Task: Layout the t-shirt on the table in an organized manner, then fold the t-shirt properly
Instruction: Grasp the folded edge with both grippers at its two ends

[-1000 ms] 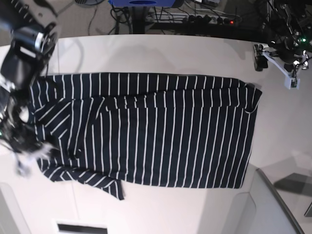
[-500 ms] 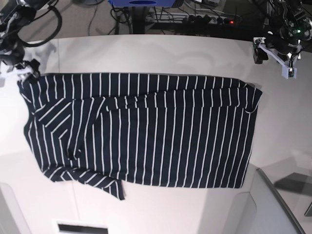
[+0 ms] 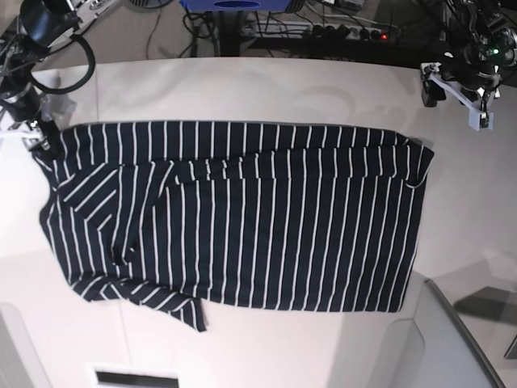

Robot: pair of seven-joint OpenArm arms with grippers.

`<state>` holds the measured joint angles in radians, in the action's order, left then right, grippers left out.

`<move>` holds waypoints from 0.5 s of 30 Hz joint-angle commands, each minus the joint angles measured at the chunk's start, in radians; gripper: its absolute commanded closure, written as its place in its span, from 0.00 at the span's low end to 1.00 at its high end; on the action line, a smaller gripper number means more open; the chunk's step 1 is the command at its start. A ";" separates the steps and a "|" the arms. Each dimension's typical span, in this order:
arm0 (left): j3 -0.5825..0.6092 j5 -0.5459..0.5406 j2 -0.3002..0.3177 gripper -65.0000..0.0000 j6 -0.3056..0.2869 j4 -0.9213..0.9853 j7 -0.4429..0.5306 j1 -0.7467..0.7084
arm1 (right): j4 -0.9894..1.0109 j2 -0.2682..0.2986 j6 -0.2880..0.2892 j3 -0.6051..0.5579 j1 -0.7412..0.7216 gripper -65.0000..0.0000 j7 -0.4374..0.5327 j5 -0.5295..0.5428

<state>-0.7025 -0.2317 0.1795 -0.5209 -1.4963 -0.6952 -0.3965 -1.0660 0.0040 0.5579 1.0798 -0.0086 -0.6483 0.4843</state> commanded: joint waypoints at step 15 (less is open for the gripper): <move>-0.001 -0.004 -0.028 0.29 0.008 0.096 0.012 0.152 | 0.007 0.003 -0.028 -0.005 0.008 0.99 -0.069 -0.045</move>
<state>-0.6998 -0.2253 0.1364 -0.5091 -1.3785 -0.6994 -0.2535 -1.0561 0.0006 0.5400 1.0779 -0.0025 -0.6846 0.4725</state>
